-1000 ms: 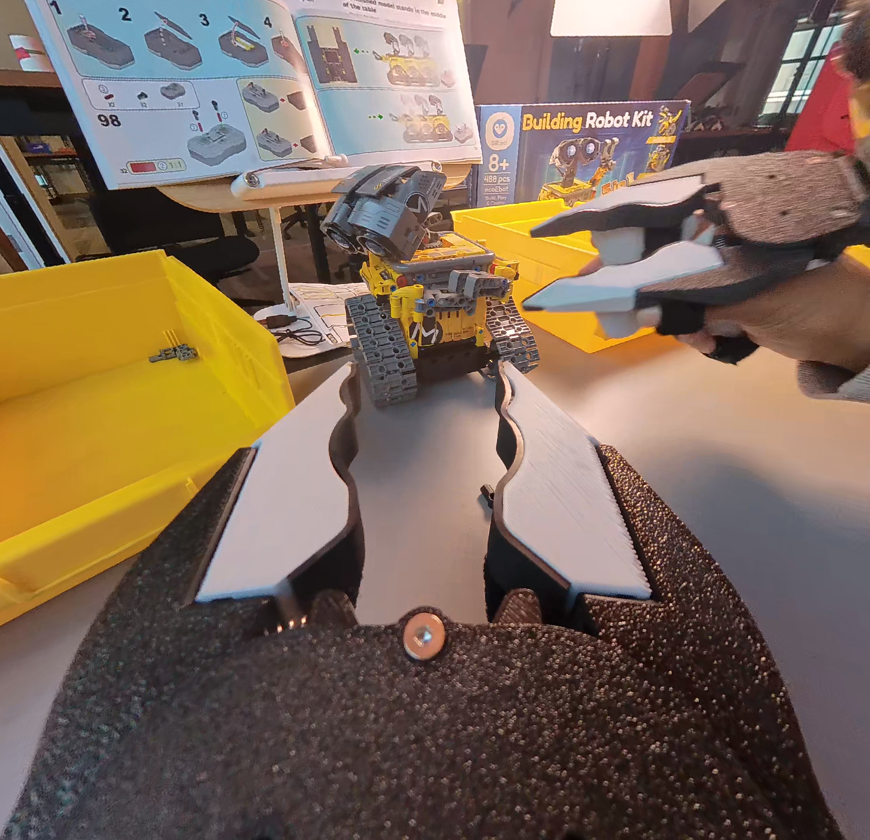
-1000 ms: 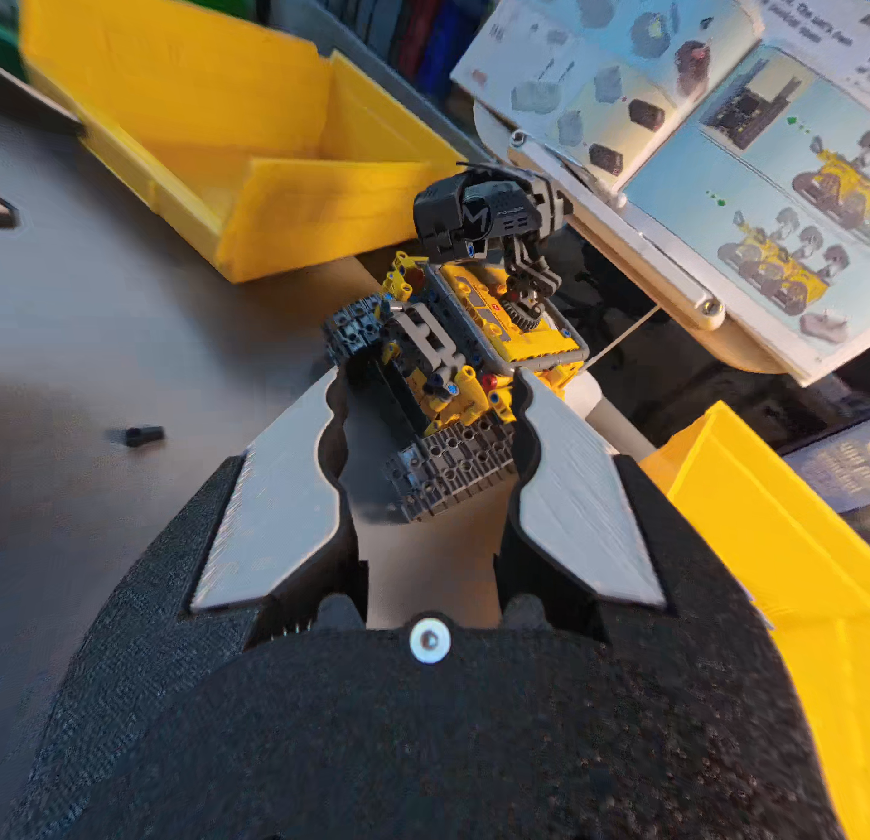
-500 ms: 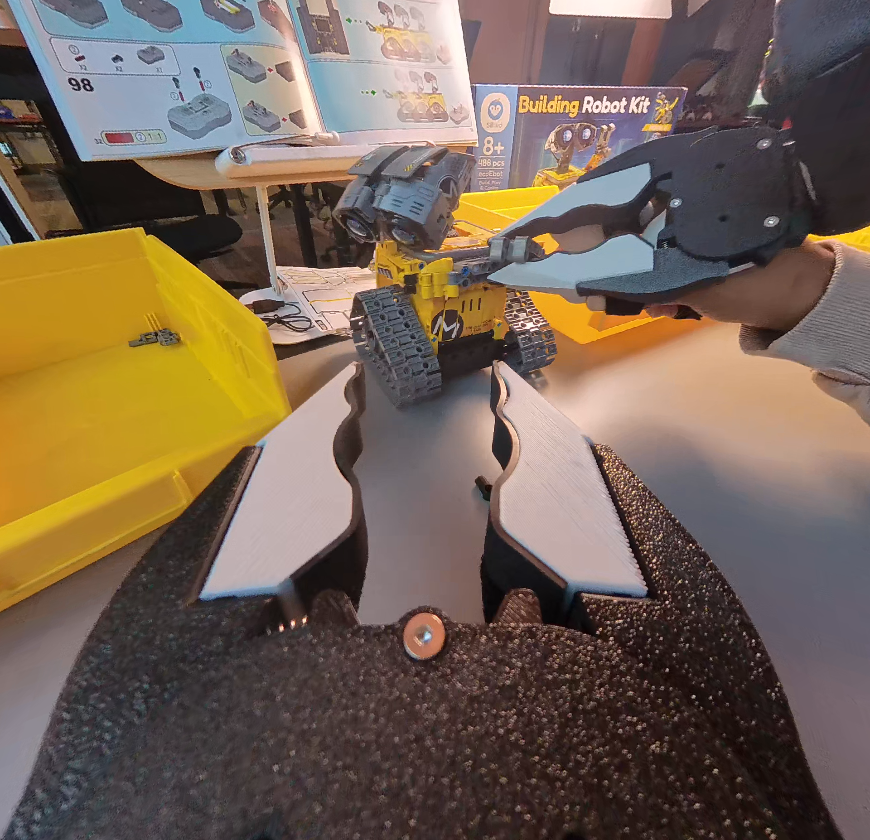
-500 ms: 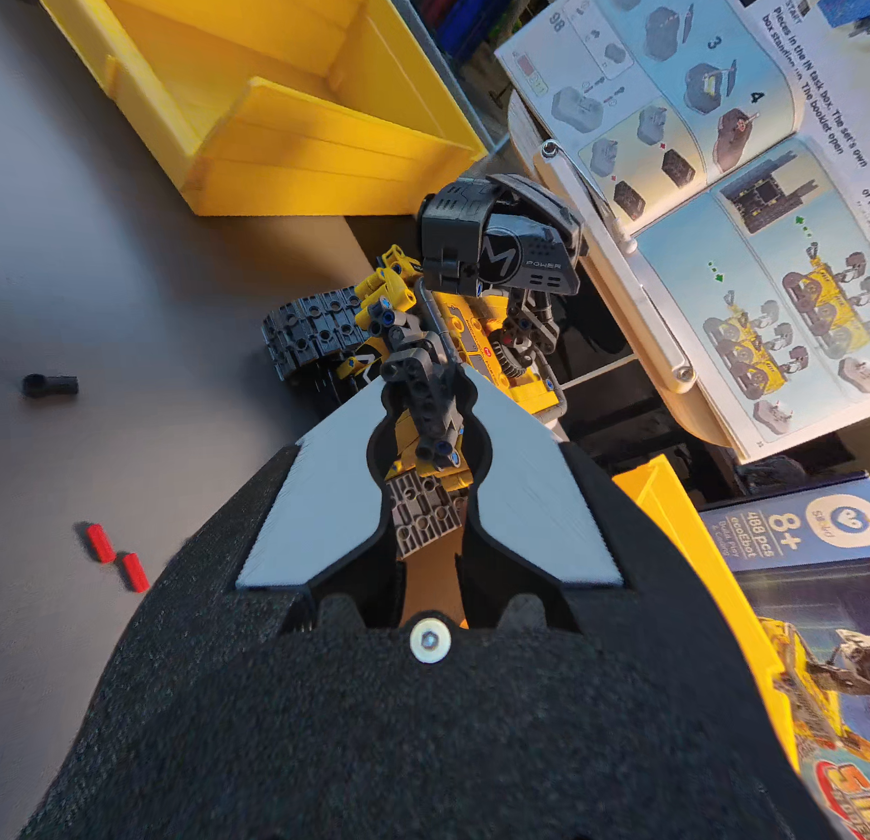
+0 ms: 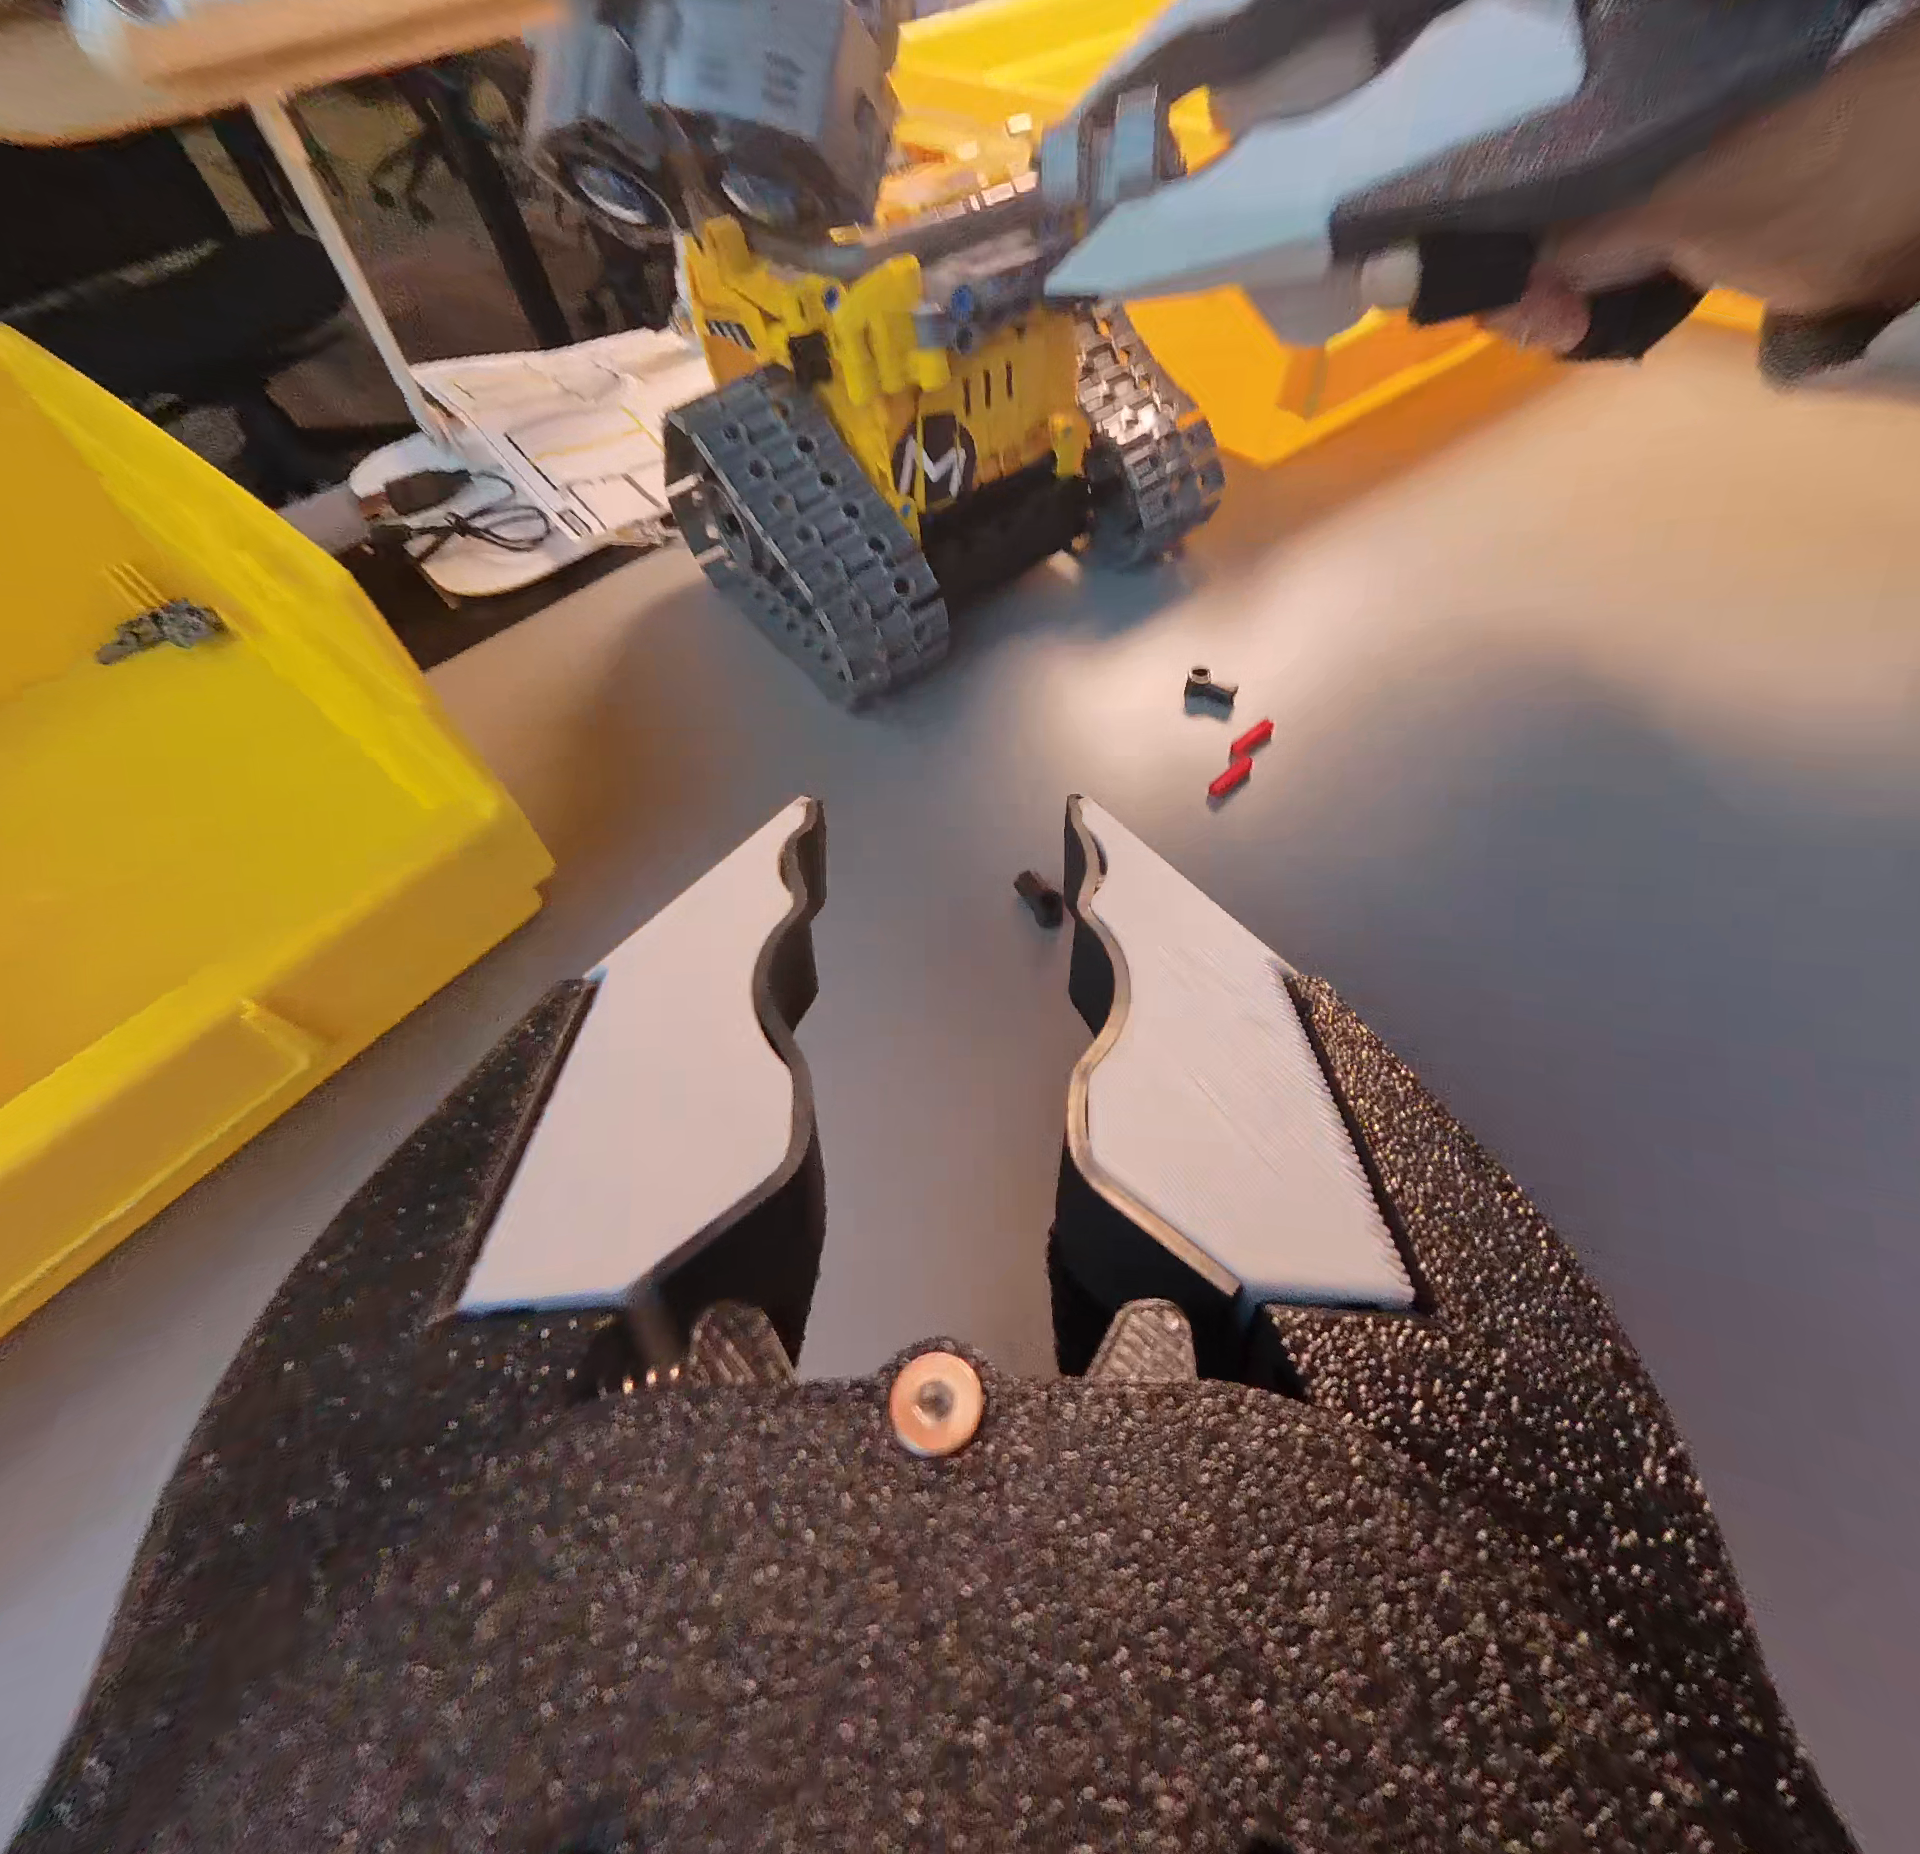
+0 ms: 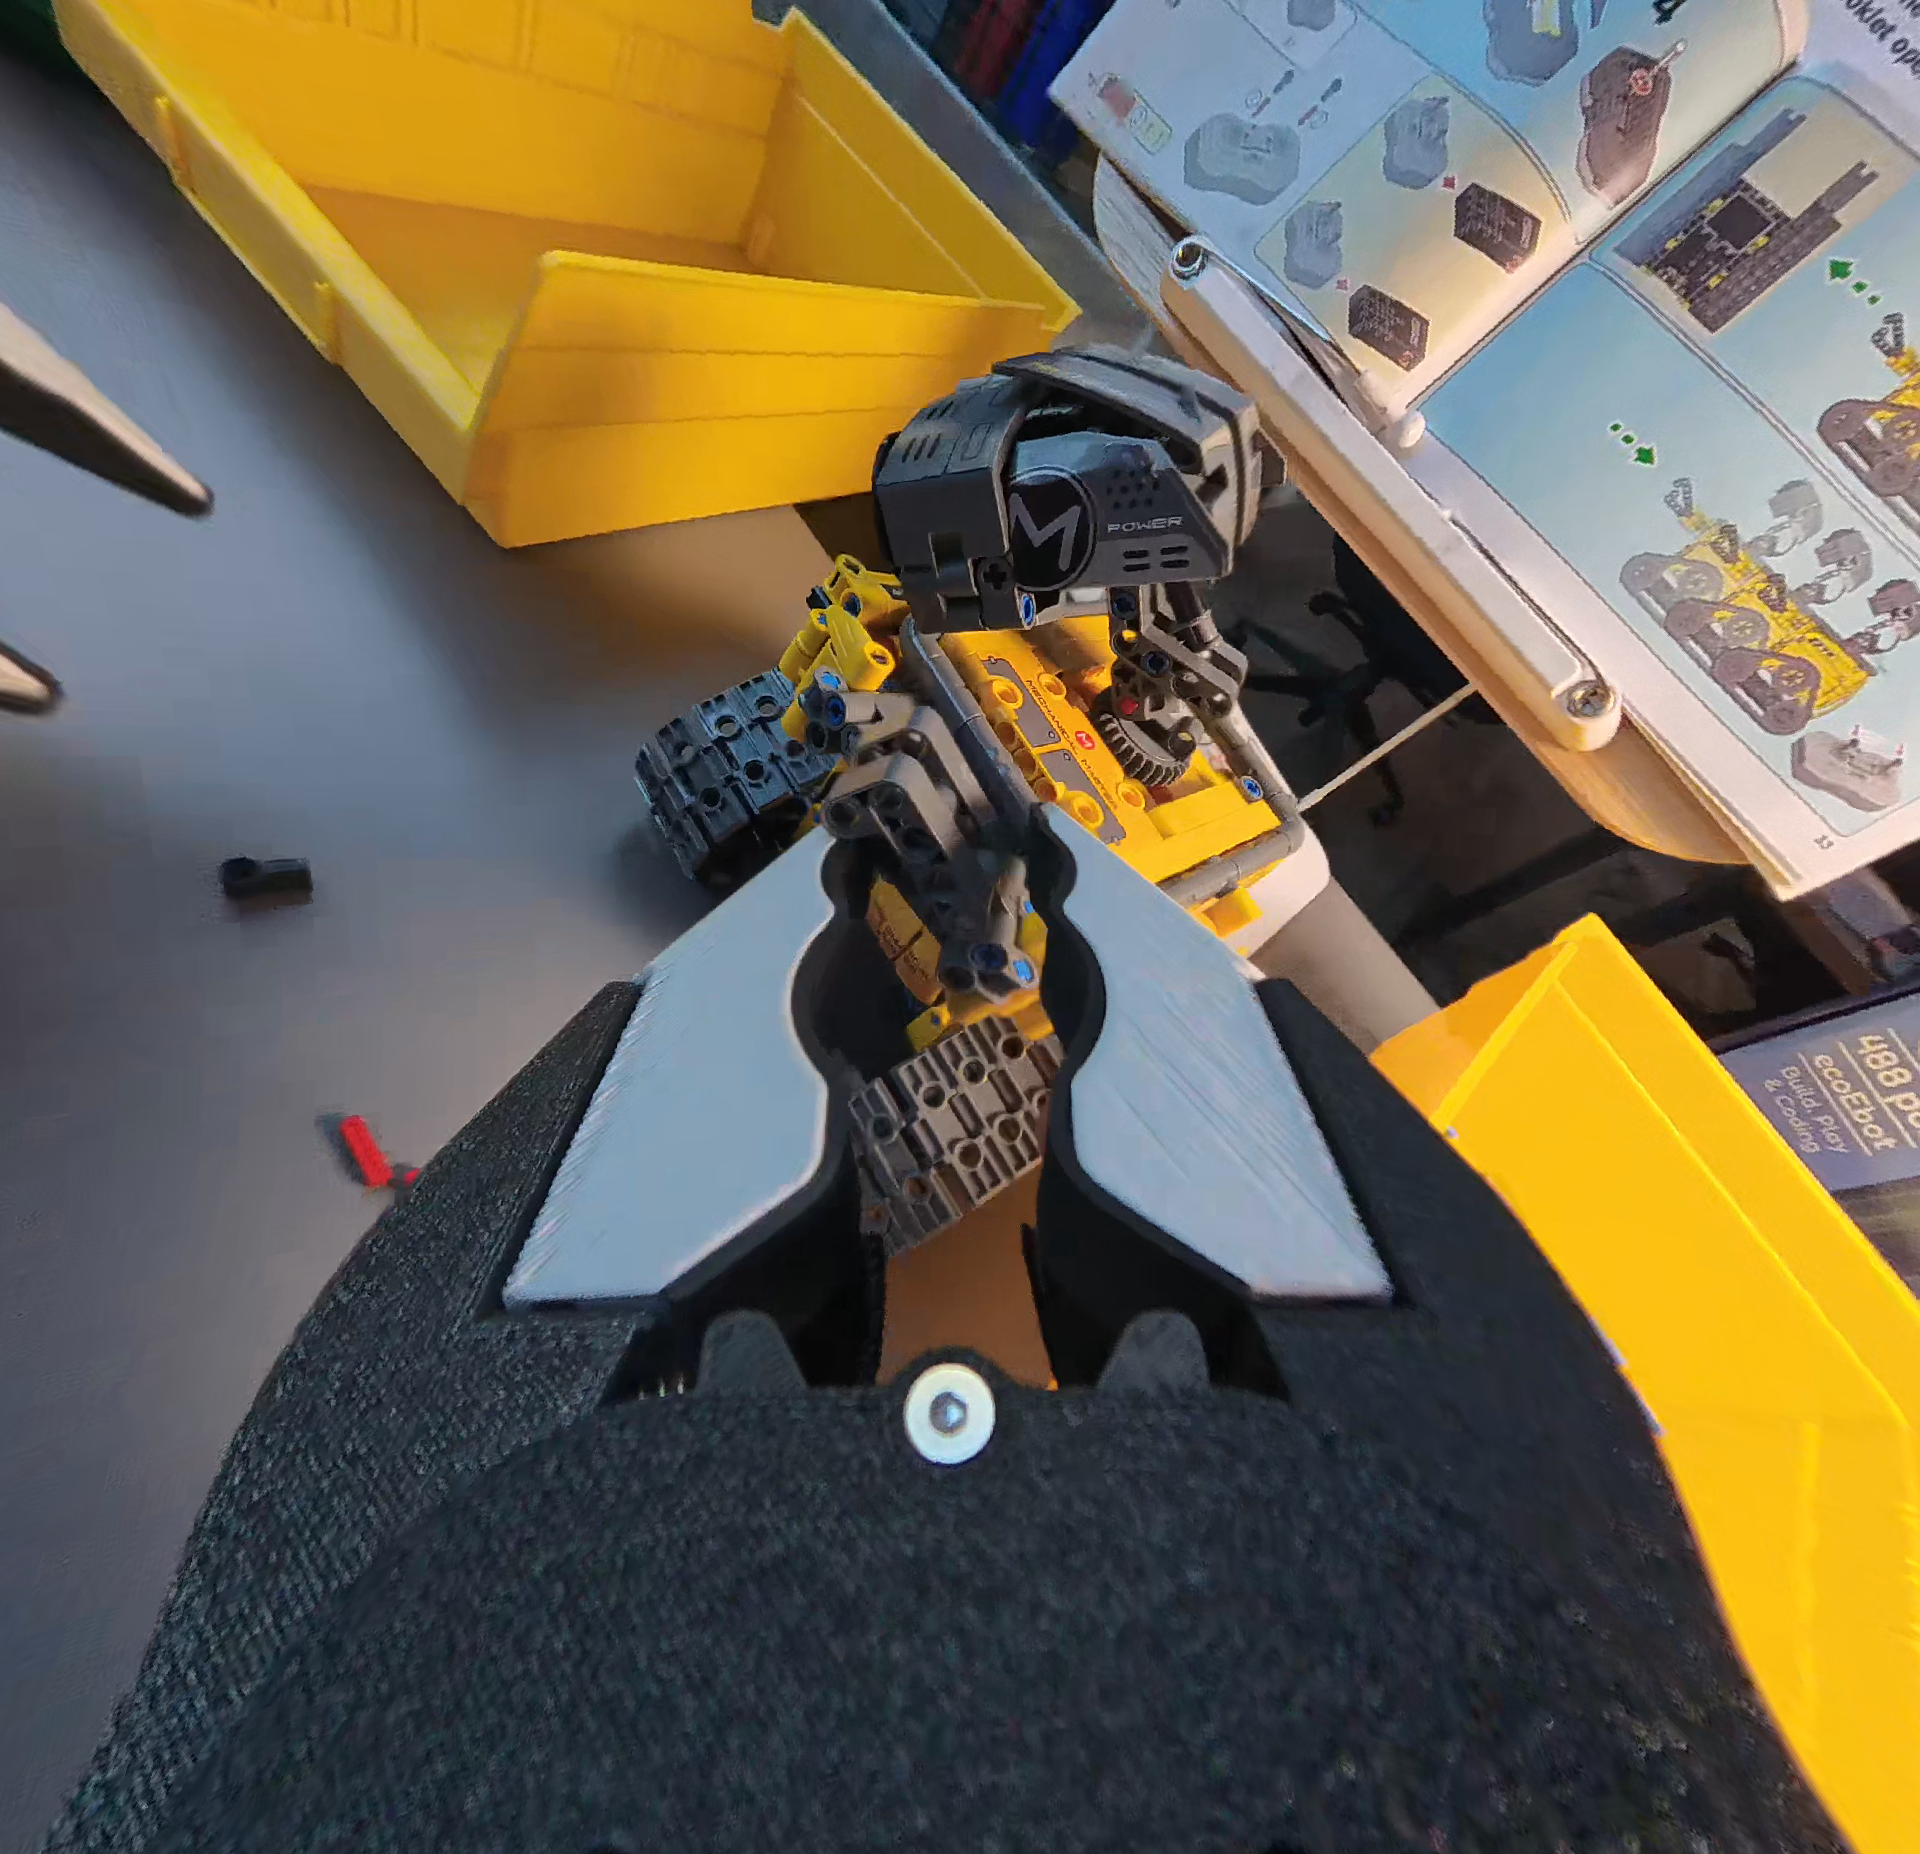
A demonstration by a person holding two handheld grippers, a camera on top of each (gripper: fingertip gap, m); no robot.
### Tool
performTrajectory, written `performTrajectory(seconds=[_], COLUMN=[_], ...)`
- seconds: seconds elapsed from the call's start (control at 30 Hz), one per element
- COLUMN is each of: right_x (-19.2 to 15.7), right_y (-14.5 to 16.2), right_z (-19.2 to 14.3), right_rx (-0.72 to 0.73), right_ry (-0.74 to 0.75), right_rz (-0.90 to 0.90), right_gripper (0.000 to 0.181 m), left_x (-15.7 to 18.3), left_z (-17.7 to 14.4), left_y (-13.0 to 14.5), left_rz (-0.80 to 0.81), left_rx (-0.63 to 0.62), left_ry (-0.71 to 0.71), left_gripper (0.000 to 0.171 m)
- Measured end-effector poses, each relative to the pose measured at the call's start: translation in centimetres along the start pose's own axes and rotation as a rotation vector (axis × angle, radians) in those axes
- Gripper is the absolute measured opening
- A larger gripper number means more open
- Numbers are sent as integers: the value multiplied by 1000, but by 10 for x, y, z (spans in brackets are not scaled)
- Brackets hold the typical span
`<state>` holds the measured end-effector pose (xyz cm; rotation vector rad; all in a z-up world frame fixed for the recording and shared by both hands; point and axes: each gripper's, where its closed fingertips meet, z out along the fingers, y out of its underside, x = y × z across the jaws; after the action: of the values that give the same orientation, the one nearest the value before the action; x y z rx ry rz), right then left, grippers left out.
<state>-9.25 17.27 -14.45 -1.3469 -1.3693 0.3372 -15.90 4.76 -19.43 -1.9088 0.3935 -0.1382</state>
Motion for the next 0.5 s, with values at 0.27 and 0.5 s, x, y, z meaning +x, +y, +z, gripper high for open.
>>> performTrajectory(seconds=[0.27, 0.5], right_x=[-13, -20], right_y=[5, 14], right_z=[-59, -53], right_rx=[51, 35], right_ry=[-94, -81], right_rz=[139, 47], right_gripper=[33, 33], left_x=[20, 21], left_z=[26, 39], left_y=[43, 50], left_rz=[37, 120], left_rx=[-286, -341], left_ry=[132, 101], left_gripper=[37, 20])
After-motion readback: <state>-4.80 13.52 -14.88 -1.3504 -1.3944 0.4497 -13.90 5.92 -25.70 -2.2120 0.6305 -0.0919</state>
